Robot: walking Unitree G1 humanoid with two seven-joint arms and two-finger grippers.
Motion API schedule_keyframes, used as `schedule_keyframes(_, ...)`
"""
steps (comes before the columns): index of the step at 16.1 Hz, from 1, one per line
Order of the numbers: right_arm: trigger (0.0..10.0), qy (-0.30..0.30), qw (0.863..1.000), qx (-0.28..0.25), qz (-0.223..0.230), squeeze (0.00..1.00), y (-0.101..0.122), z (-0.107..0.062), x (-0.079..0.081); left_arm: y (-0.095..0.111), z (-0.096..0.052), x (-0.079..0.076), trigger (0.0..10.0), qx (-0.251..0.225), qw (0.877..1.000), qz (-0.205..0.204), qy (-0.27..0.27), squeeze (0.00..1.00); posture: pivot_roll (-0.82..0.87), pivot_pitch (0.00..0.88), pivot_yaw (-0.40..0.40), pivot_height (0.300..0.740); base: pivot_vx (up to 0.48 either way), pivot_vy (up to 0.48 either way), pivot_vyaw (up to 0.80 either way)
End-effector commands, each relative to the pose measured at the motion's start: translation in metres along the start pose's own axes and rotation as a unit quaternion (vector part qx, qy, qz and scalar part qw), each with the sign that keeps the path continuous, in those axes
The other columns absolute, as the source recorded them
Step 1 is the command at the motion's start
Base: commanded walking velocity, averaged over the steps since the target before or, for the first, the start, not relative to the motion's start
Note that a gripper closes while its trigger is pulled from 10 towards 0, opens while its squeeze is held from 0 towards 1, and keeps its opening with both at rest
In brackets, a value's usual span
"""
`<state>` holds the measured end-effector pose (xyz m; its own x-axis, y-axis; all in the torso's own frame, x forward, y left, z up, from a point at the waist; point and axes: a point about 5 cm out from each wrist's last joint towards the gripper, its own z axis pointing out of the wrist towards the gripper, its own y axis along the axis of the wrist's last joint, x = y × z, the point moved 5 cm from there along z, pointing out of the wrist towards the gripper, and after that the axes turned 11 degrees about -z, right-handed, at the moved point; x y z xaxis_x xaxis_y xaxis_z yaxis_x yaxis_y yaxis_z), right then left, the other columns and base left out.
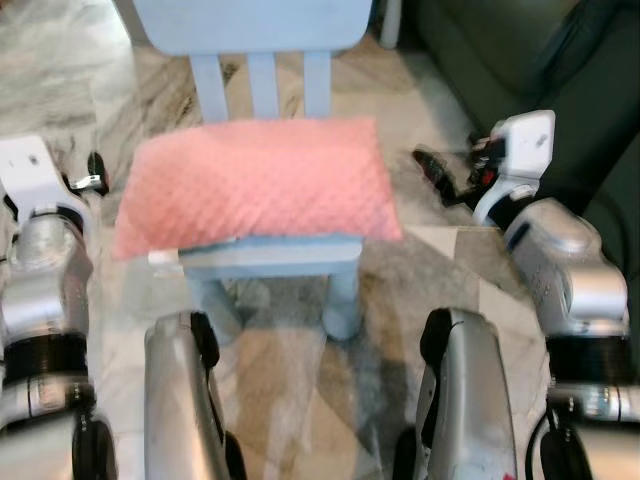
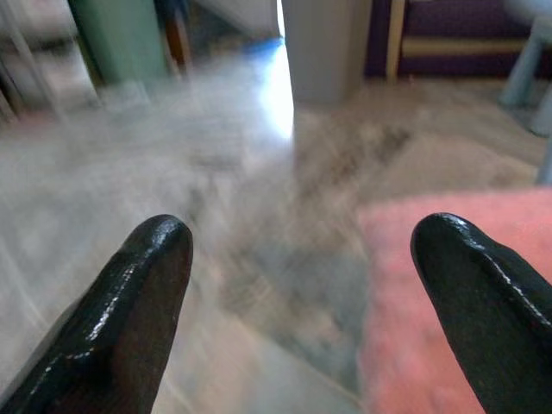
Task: Move the pillow to the sofa
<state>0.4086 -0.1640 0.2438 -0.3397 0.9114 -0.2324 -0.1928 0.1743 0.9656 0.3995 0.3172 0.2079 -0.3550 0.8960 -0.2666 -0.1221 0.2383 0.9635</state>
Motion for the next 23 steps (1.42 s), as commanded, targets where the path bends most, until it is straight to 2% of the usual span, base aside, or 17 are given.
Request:
schedule_keyframes(1, 10.0, 0.019, 0.999, 0.000, 0.028, 0.00, 0.000, 0.008, 0.001, -0.010, 0.007, 0.006, 10.0, 0.039, 0.999, -0.037, 0.007, 0.00, -0.01, 0.230, 0.018, 0.300, 0.000, 0.000, 0.00)
schedule_keyframes(2, 10.0, 0.024, 0.999, -0.002, 0.032, 0.00, 0.001, 0.011, 0.000, -0.009, 0.010, 0.006, 10.0, 0.041, 0.998, -0.047, 0.008, 0.00, -0.01, 0.234, 0.018, 0.300, 0.000, 0.000, 0.00)
schedule_keyframes(3, 10.0, 0.036, 0.997, -0.003, 0.062, 0.00, 0.002, 0.018, -0.001, -0.003, 0.017, -0.007, 10.0, 0.044, 0.998, -0.042, -0.021, 0.00, 0.00, 0.254, 0.018, 0.300, 0.000, 0.000, 0.00)
schedule_keyframes(4, 10.0, 0.054, 0.991, -0.004, 0.121, 0.00, 0.003, 0.028, 0.000, -0.003, 0.023, -0.022, 10.0, 0.069, 0.995, -0.061, -0.039, 0.00, 0.01, 0.274, 0.022, 0.300, 0.000, 0.000, 0.00)
schedule_keyframes(7, 10.0, 0.108, 0.976, -0.007, 0.189, 0.00, 0.007, 0.041, 0.012, 0.007, 0.031, -0.044, 10.0, 0.076, 0.988, -0.112, -0.073, 0.00, 0.02, 0.304, 0.023, 0.300, 0.000, 0.000, 0.00)
schedule_keyframes(10, 10.0, 0.128, 0.968, -0.005, 0.218, 0.00, 0.009, 0.052, 0.023, 0.005, 0.033, -0.058, 10.0, 0.099, 0.981, -0.136, -0.096, 0.00, 0.02, 0.321, 0.022, 0.300, 0.000, 0.000, 0.00)
schedule_keyframes(13, 10.0, 0.169, 0.955, -0.004, 0.243, 0.00, 0.012, 0.060, 0.045, -0.004, 0.030, -0.076, 10.0, 0.137, 0.967, -0.176, -0.125, 0.00, 0.02, 0.329, 0.025, 0.300, 0.000, 0.000, 0.00)
schedule_keyframes(14, 10.0, 0.183, 0.952, -0.007, 0.246, 0.00, 0.012, 0.060, 0.052, -0.007, 0.029, -0.080, 10.0, 0.148, 0.964, -0.177, -0.134, 0.00, 0.02, 0.330, 0.026, 0.300, 0.000, 0.000, 0.00)
schedule_keyframes(16, 10.0, 0.202, 0.945, -0.010, 0.256, 0.00, 0.013, 0.063, 0.066, -0.013, 0.026, -0.086, 10.0, 0.171, 0.955, -0.191, -0.146, 0.00, 0.02, 0.333, 0.028, 0.300, 0.000, 0.000, 0.00)
schedule_keyframes(17, 10.0, 0.210, 0.945, -0.011, 0.251, 0.00, 0.013, 0.064, 0.070, -0.013, 0.027, -0.085, 10.0, 0.169, 0.956, -0.190, -0.144, 0.00, 0.02, 0.335, 0.029, 0.300, 0.000, 0.000, 0.00)
schedule_keyframes(18, 10.0, 0.229, 0.942, -0.010, 0.245, 0.00, 0.014, 0.065, 0.080, 0.004, 0.031, -0.079, 10.0, 0.135, 0.968, -0.158, -0.140, 0.00, 0.03, 0.336, 0.030, 0.300, 0.000, 0.000, 0.00)
schedule_keyframes(20, 10.0, 0.237, 0.940, -0.009, 0.245, 0.00, 0.012, 0.064, 0.083, 0.008, 0.032, -0.074, 10.0, 0.136, 0.968, -0.165, -0.133, 0.00, 0.03, 0.338, 0.032, 0.300, 0.000, 0.000, 0.00)
schedule_keyframes(21, 10.0, 0.240, 0.940, -0.008, 0.244, 0.00, 0.010, 0.063, 0.084, 0.005, 0.032, -0.069, 10.0, 0.143, 0.968, -0.163, -0.124, 0.00, 0.03, 0.338, 0.033, 0.300, 0.000, 0.000, 0.00)
schedule_keyframes(22, 10.0, 0.242, 0.939, -0.006, 0.245, 0.00, 0.009, 0.063, 0.085, 0.000, 0.032, -0.064, 10.0, 0.152, 0.965, -0.181, -0.110, 0.00, 0.03, 0.339, 0.033, 0.300, 0.000, 0.000, 0.00)
schedule_keyframes(23, 10.0, 0.252, 0.935, -0.005, 0.248, 0.00, 0.007, 0.061, 0.088, -0.017, 0.025, -0.071, 10.0, 0.207, 0.934, -0.266, -0.115, 0.00, 0.03, 0.341, 0.033, 0.300, 0.000, 0.000, 0.00)
